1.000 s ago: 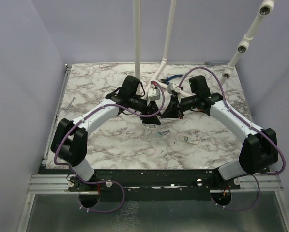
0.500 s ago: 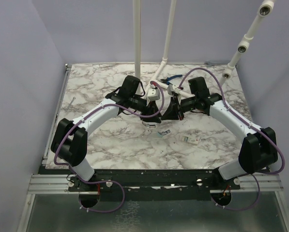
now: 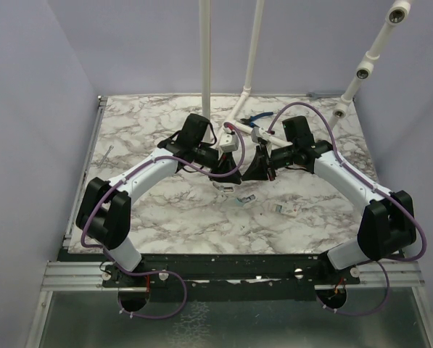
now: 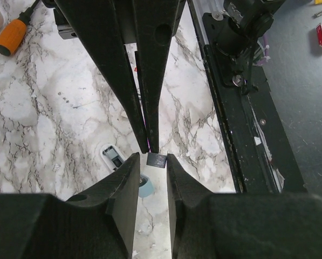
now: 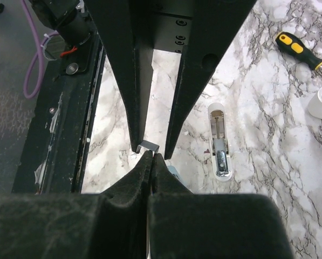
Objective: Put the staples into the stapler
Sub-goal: Pick up the staple from the staple box.
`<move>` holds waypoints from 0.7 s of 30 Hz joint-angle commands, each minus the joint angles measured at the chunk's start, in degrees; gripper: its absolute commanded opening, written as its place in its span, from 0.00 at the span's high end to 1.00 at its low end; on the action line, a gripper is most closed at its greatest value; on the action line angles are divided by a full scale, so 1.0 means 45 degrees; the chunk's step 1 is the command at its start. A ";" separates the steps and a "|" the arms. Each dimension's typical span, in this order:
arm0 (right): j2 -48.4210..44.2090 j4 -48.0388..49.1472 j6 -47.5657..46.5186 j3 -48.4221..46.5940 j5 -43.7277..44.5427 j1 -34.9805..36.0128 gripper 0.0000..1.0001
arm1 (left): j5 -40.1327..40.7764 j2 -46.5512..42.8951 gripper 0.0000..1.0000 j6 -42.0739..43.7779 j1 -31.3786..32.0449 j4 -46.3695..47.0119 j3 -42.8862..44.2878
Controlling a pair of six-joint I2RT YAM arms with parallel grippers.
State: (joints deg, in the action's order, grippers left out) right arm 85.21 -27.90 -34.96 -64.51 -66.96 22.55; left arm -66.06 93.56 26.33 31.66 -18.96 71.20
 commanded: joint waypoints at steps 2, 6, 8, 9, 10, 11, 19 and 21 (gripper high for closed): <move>0.0073 0.0077 0.0258 0.0162 -0.0411 0.0097 0.99 | -0.0451 -0.0316 0.77 0.0456 -0.0121 0.0132 -0.0298; 0.0051 0.0143 0.0377 0.0186 -0.0167 0.0102 0.97 | -0.0352 -0.0380 0.84 0.0519 -0.0141 0.0108 -0.0370; 0.0034 0.0118 0.0424 0.0138 0.0012 0.0101 0.95 | -0.0247 -0.0409 0.88 0.0568 -0.0141 0.0046 -0.0373; 0.0030 0.0076 0.0442 0.0120 0.0106 0.0106 0.94 | -0.0164 -0.0428 0.89 0.0616 -0.0141 -0.0014 -0.0373; 0.0030 0.0042 0.0435 0.0098 0.0179 0.0107 0.94 | -0.0051 -0.0438 0.90 0.0690 -0.0141 -0.0099 -0.0363; 0.0029 0.0023 0.0426 0.0088 0.0208 0.0100 0.94 | 0.0022 -0.0456 0.91 0.0783 -0.0141 -0.0193 -0.0354; 0.0166 -0.0008 0.0425 0.0122 0.0283 0.0107 0.83 | 0.0278 -0.0478 1.00 0.0910 -0.0141 -0.0477 -0.0295; 0.0149 -0.0169 0.0331 0.0054 0.0421 0.0107 0.78 | 0.0504 -0.0495 1.00 0.0907 -0.0141 -0.0557 -0.0261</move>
State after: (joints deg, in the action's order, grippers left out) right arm 85.23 -27.64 -33.04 -64.38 -66.37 22.57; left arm -65.73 93.08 28.84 31.40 -19.84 70.30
